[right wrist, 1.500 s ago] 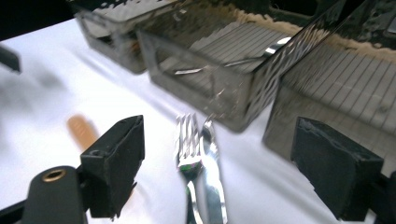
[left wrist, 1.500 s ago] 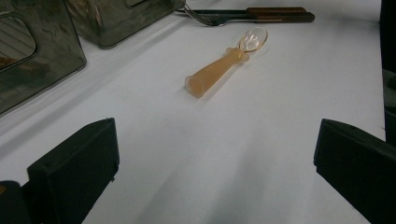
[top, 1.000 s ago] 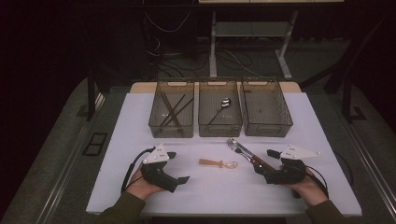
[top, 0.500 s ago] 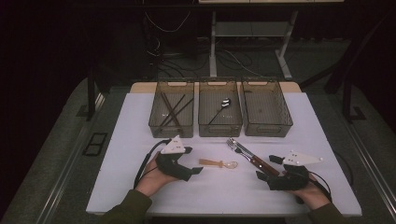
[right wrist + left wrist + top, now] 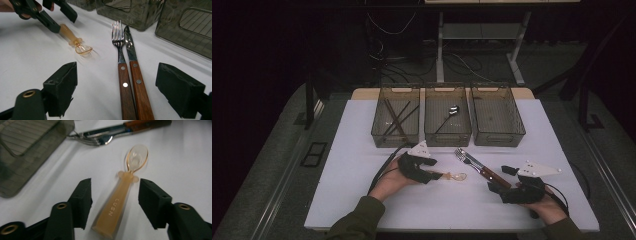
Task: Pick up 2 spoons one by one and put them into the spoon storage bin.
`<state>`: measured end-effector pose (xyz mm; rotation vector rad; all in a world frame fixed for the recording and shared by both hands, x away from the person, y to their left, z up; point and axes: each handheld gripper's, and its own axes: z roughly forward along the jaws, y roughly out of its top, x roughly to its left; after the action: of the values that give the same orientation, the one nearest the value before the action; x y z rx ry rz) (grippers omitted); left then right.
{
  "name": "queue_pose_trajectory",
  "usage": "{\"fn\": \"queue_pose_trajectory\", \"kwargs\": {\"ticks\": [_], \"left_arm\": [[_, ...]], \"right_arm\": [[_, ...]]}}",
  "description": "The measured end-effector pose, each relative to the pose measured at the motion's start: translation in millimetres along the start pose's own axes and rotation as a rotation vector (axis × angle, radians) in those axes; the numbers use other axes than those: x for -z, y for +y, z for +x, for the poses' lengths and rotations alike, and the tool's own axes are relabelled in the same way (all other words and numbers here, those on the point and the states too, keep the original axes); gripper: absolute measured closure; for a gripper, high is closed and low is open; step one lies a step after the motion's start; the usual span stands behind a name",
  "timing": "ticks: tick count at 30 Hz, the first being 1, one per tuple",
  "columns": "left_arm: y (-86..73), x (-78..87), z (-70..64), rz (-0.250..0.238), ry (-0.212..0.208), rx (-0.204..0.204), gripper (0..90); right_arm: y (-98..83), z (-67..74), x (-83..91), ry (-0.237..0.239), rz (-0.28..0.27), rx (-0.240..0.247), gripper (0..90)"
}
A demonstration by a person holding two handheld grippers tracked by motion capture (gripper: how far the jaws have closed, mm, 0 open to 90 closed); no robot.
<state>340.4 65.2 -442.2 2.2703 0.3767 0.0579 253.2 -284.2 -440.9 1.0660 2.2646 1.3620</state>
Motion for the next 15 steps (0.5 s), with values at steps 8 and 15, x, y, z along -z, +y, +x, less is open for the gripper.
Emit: {"fn": "queue_pose_trajectory", "kwargs": {"ticks": [8, 15], "left_arm": [[-6.5, -3.6, 0.1, 0.024, 0.001, -0.034, 61.3], [-7.5, -2.0, -2.0, 0.041, -0.010, -0.054, 65.8]], "right_arm": [[0.4, 0.7, 0.2, -0.001, 0.000, 0.001, 17.8], [0.4, 1.1, -0.5, 0.000, 0.005, 0.006, 17.8]]}}
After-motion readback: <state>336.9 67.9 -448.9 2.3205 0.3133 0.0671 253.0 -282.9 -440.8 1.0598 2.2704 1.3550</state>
